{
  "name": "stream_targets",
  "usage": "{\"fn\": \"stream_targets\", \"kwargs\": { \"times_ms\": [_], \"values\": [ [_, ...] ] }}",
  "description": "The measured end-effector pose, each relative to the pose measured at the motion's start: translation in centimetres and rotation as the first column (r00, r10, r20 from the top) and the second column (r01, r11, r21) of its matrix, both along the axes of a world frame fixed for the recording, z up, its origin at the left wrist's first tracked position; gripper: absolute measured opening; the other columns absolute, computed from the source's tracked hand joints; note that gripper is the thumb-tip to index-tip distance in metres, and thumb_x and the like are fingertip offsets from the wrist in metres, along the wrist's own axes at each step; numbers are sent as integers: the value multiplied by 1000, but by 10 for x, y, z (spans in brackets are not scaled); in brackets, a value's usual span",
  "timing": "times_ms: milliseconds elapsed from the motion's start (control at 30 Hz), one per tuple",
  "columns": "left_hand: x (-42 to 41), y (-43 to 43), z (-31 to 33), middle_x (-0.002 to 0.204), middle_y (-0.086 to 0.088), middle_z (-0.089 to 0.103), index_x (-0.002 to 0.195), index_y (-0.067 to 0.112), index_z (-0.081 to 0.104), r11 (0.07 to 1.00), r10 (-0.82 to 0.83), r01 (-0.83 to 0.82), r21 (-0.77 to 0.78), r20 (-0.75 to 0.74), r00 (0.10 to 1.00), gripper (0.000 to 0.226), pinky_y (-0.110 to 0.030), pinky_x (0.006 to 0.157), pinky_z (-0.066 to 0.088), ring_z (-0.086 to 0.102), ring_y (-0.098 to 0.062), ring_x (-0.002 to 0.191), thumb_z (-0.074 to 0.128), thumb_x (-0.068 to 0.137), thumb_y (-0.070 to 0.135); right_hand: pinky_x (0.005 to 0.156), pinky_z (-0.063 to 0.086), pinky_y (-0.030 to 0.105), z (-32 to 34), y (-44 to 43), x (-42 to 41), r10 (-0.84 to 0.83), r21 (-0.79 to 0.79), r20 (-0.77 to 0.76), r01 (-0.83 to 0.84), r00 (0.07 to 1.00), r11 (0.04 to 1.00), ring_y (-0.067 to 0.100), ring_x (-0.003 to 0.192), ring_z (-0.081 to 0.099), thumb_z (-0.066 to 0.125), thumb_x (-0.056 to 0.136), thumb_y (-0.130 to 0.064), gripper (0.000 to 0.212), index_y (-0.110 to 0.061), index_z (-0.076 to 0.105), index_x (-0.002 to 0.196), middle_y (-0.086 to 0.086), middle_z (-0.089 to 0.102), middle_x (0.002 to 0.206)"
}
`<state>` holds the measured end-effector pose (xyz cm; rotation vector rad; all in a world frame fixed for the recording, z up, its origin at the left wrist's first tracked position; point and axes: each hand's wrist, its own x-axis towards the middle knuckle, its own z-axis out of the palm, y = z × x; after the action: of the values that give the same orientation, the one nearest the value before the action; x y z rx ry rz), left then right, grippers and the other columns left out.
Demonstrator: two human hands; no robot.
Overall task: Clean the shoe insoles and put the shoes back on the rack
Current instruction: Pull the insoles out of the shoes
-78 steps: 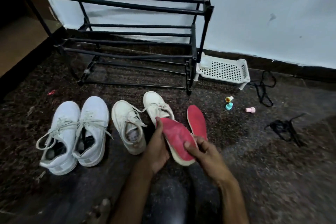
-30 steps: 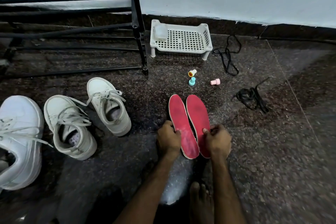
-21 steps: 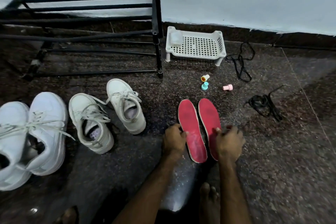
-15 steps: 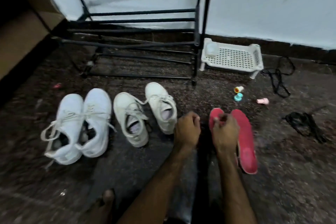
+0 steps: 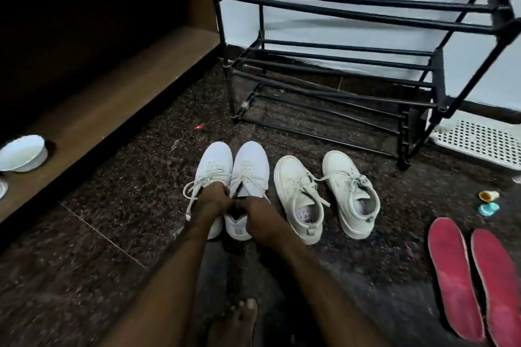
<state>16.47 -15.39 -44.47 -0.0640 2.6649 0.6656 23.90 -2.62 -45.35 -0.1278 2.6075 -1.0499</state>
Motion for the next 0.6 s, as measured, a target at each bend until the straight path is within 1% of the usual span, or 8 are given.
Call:
{"fn": "stream_targets", "kwargs": {
  "times_ms": [100,200,267,300,367,500,567,600],
  "values": [
    [-2,4,-7,100,-19,67,95,6,62,998,-53,50,-42,-55,997,27,-36,80,44,62,-35,96,70,80,27,98,42,38,15,4,-7,127,298,81,-145,989,943,30,116,56,46,90,-26,40,-13,59,125,13,59,127],
    [7,20,-21,107,-19,68,111,3,65,989,-92,96,112,-40,995,36,-27,79,45,65,-30,99,68,85,28,96,43,39,20,15,-21,43,529,154,-119,987,840,29,117,57,49,91,-37,39,-15,60,122,9,60,127],
    [25,41,-33,109,-19,69,111,0,66,972,14,-4,236,-40,999,36,-28,83,48,65,-27,102,69,84,24,96,43,39,16,17,-25,-29,631,188,-98,982,769,27,120,56,53,90,-32,37,-16,61,122,6,59,130],
    [30,49,-41,111,-19,68,112,-1,66,941,111,-84,328,-65,992,34,-29,88,49,64,-26,106,67,86,20,96,42,40,9,14,-26,-66,664,200,-86,978,743,27,122,55,52,91,-29,36,-17,60,124,5,59,131],
    [36,59,-57,114,-22,66,111,-4,65,857,248,-254,447,74,966,29,-38,92,52,64,-29,108,59,90,14,97,40,43,-3,7,-29,-186,673,208,-2,960,739,30,126,50,48,94,-27,36,-19,59,127,4,56,135],
    [33,57,-79,109,-20,64,94,12,64,682,303,-477,554,379,874,23,-44,92,53,63,-27,103,55,78,27,96,37,48,-15,5,-43,-362,609,329,97,872,787,35,128,44,62,78,-36,61,-15,53,134,9,48,141],
    [34,57,-71,88,-10,61,77,21,56,723,292,-434,537,332,897,6,-32,81,53,59,-19,88,57,83,20,95,39,50,-16,4,-41,-351,589,324,103,879,802,35,126,47,64,78,-31,59,-13,53,133,10,50,139],
    [35,57,-68,78,-7,58,70,21,54,747,284,-413,521,312,907,18,-30,74,52,56,-18,80,57,86,14,95,40,49,-16,4,-38,-331,585,265,122,906,802,33,124,49,61,81,-25,49,-13,56,129,9,53,135]
  ]
}}
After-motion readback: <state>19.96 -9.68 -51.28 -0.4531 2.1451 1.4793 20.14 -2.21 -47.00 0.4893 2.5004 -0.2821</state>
